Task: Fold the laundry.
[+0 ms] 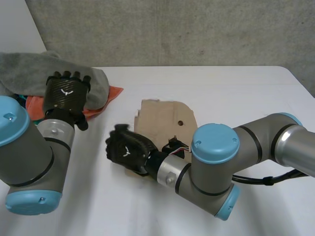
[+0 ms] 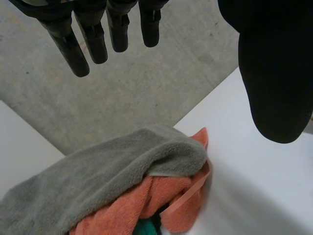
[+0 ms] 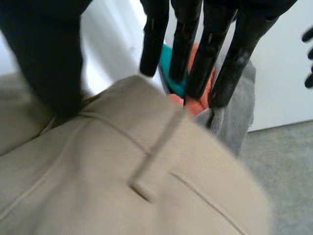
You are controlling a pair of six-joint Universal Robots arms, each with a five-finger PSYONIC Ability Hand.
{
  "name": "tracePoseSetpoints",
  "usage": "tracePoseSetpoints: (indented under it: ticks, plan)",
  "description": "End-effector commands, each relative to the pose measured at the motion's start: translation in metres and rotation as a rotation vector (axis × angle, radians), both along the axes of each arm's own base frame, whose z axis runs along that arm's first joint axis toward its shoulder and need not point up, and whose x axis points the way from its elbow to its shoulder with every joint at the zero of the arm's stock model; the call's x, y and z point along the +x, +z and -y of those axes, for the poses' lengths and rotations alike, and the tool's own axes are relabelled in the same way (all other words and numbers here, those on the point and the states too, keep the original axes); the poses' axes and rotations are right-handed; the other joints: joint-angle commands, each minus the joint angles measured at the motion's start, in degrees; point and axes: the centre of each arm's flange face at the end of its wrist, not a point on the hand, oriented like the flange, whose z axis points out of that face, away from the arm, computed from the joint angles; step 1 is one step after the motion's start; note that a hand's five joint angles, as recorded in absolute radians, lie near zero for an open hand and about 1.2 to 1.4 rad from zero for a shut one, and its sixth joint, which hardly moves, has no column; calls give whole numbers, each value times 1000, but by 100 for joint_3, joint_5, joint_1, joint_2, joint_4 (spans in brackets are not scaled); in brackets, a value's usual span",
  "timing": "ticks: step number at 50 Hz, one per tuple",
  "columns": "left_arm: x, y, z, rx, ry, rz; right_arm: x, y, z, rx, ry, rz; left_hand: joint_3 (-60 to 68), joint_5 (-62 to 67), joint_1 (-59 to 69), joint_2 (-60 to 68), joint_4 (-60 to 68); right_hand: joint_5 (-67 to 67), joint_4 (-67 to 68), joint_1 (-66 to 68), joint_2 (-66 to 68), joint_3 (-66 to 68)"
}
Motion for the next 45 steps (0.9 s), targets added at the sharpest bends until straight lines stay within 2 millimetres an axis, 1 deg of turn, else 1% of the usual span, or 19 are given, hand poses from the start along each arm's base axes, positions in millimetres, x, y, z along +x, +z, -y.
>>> tracePoseSetpoints:
  ticks: [1, 2, 5, 6, 9, 10, 13, 14, 16, 17, 18, 21, 22, 25, 26, 30, 33, 41, 45]
  plan:
    - [-1, 8, 7, -29, -12, -14, -10, 45, 8, 277, -142, 172, -236, -271, -136, -180, -180, -2862, -2810, -2161, -2647, -2686]
    - [-4, 13, 9, -45, -24, -21, -15, 64, 8, 360, -192, 244, -236, -271, -136, -180, -180, -2862, -2810, -2161, -2647, -2686]
    - [-11, 20, 12, -69, -49, -32, -28, 90, 15, 471, -280, 361, -236, -271, -136, -180, -180, -2862, -2810, -2161, -2647, -2686]
    - [-14, 26, 15, -88, -62, -42, -40, 102, 25, 534, -356, 425, -236, -271, -136, -180, -180, -2862, -2810, -2161, -2647, -2686]
    - [-24, 29, 19, -97, -95, -58, -65, 109, 48, 594, -519, 462, -236, -271, -136, -180, -180, -2862, -2810, -2161, -2647, -2686]
    - [-36, 27, 19, -95, -139, -72, -85, 107, 65, 625, -642, 462, -236, -271, -136, -180, -180, -2862, -2810, -2161, -2647, -2686]
    - [-59, 25, 14, -89, -231, -95, -109, 102, 82, 665, -792, 437, -236, -271, -136, -180, -180, -2862, -2810, -2161, -2647, -2686]
    - [-75, 20, 9, -69, -294, -97, -118, 99, 86, 685, -852, 409, -236, -271, -136, -180, -180, -2862, -2810, -2161, -2647, -2686]
    - [-88, 12, 6, -43, -347, -91, -120, 96, 87, 699, -875, 390, -236, -271, -136, -180, -180, -2862, -2810, -2161, -2647, -2686]
    - [-93, 8, 5, -28, -365, -86, -120, 88, 90, 715, -887, 375, -236, -271, -136, -180, -180, -2862, -2810, -2161, -2647, -2686]
    - [-103, 0, 4, -1, -395, -74, -120, 84, 92, 722, -890, 369, -236, -271, -136, -180, -180, -2862, -2810, -2161, -2647, -2686]
    - [-112, -13, 6, 50, -415, -52, -118, 72, 98, 754, -895, 353, -236, -271, -136, -180, -180, -2862, -2810, -2161, -2647, -2686]
    - [-117, -24, 7, 90, -421, -33, -117, 71, 99, 761, -890, 353, -236, -271, -136, -180, -180, -2862, -2810, -2161, -2647, -2686]
    - [-123, -41, 7, 153, -429, -2, -112, 68, 100, 788, -851, 349, -236, -271, -136, -180, -180, -2862, -2810, -2161, -2647, -2686]
    - [-124, -51, 5, 193, -429, 22, -110, 67, 101, 796, -840, 342, -236, -271, -136, -180, -180, -2862, -2810, -2161, -2647, -2686]
    - [-119, -63, 3, 269, -414, 58, -99, 48, 101, 836, -797, 294, -164, -200, -65, -108, -108, -2862, -2810, -2161, -2647, -2686]
    - [-116, -65, 1, 294, -406, 76, -96, 37, 105, 844, -802, 267, -130, -166, -31, -74, -74, -2862, -2810, -2161, -2647, -2686]
    - [-104, -70, 0, 356, -332, 155, -89, 15, 111, 855, -818, 230, -80, -115, 20, -24, -24, -2862, -2810, -2161, -2647, -2686]
    - [-101, -83, 0, 385, -331, 229, -89, 6, 113, 818, -827, 183, -80, -115, 20, -24, -24, -2862, -2810, -2161, -2647, -2686]
